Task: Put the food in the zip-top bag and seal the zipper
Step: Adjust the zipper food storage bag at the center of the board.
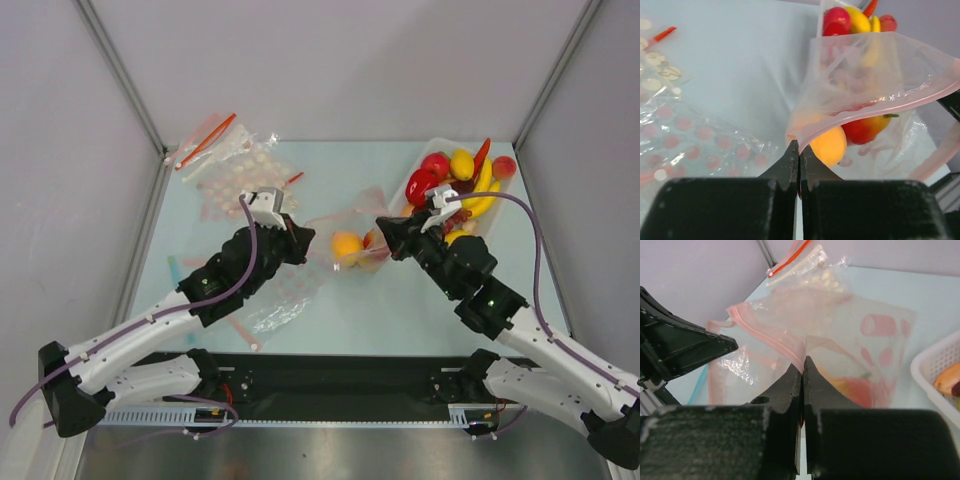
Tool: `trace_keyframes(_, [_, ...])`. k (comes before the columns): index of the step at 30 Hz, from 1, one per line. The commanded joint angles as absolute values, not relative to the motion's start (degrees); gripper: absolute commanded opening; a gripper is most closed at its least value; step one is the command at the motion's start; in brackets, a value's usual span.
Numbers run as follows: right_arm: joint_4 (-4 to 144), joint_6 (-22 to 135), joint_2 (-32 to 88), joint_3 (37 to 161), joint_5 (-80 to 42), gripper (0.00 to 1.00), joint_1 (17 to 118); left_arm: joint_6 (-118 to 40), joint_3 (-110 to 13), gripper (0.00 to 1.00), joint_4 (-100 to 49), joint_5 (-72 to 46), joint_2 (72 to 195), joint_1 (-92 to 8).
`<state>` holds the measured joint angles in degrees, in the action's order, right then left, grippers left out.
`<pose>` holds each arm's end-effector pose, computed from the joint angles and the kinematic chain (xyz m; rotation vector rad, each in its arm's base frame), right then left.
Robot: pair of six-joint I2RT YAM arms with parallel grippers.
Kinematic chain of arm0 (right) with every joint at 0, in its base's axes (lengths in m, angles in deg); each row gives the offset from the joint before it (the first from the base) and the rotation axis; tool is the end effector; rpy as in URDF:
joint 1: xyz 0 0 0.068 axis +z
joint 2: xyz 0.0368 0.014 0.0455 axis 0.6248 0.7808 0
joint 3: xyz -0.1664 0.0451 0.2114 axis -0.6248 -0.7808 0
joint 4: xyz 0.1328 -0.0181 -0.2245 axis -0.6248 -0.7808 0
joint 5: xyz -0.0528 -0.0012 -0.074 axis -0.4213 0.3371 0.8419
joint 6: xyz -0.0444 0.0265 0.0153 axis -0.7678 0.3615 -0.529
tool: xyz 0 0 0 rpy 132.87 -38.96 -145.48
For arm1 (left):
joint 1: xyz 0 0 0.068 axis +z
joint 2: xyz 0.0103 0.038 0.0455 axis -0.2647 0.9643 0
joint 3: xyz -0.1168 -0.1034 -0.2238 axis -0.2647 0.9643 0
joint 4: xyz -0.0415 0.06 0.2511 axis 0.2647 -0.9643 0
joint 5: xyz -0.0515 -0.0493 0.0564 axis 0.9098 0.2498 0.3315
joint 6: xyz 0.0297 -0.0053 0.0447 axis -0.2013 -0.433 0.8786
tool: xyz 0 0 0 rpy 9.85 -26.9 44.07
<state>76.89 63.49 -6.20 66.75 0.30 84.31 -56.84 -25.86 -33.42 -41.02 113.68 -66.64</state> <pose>0.1429 0.1359 0.3554 -0.2632 1.5444 0.6720 0.1510 -0.1692 0.3431 0.0928 1.8196 -0.7102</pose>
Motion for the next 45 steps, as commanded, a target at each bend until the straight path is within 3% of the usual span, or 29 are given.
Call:
trace_keyframes(1, [80.4,61.5,-1.6,68.2,-2.7,0.0,84.7,-58.0,-28.1,0.0,-37.5,-49.7,113.7,-66.4])
trace_keyframes(4, [78.6,61.3,3.0,70.6,-5.1,0.0,84.8,-58.3,-27.8,0.0,-41.1,-59.0,110.6,-66.4])
trace_keyframes(10, [78.6,61.4,5.2,71.2,-5.2,0.06,84.6,-55.2,-23.0,0.0,-33.6,-57.0,104.6,-66.5])
trace_keyframes(13, [77.9,61.4,5.4,71.1,-4.0,0.21,84.1,-54.5,-24.1,0.0,-34.2,-56.7,106.0,-66.6])
trace_keyframes(14, [77.7,61.7,5.5,71.1,-3.9,0.34,83.8,-54.4,-24.3,0.0,-34.6,-56.6,106.9,-66.6])
trace_keyframes(15, [77.7,61.9,5.5,71.1,-3.9,0.39,83.7,-54.0,-24.7,0.0,-34.7,-56.3,107.5,-66.6])
trace_keyframes(19, [77.7,62.7,5.4,70.9,-5.7,0.48,82.2,-53.6,-25.4,0.0,-34.5,-55.3,108.3,-66.7])
trace_keyframes(21, [77.8,62.8,5.2,70.9,-6.5,0.45,82.0,-52.9,-25.3,0.0,-34.0,-53.6,107.5,-66.7])
trace_keyframes(23, [77.7,62.8,4.7,70.9,-7.3,0.35,82.0,-52.5,-24.7,0.0,-32.7,-51.5,106.4,-67.0])
trace_keyframes(24, [77.6,62.8,4.5,71.1,-7.5,0.19,82.0,-52.2,-24.4,0.0,-31.6,-50.7,105.9,-67.1])
trace_keyframes(26, [77.3,62.8,3.5,71.4,-8.1,0.07,82.5,-51.8,-24.0,0.0,-30.9,-48.3,104.9,-67.6])
trace_keyframes(33, [79.4,60.6,-3.6,69.4,-6.7,0.06,84.8,-51.9,-25.6,0.0,-30.0,-40.3,108.2,-68.3])
trace_keyframes(45, [84.9,61.5,-1.9,67.8,-8.8,0.05,85.2,-51.3,-26.5,0.0,-33.2,-46.8,99.5,-72.5])
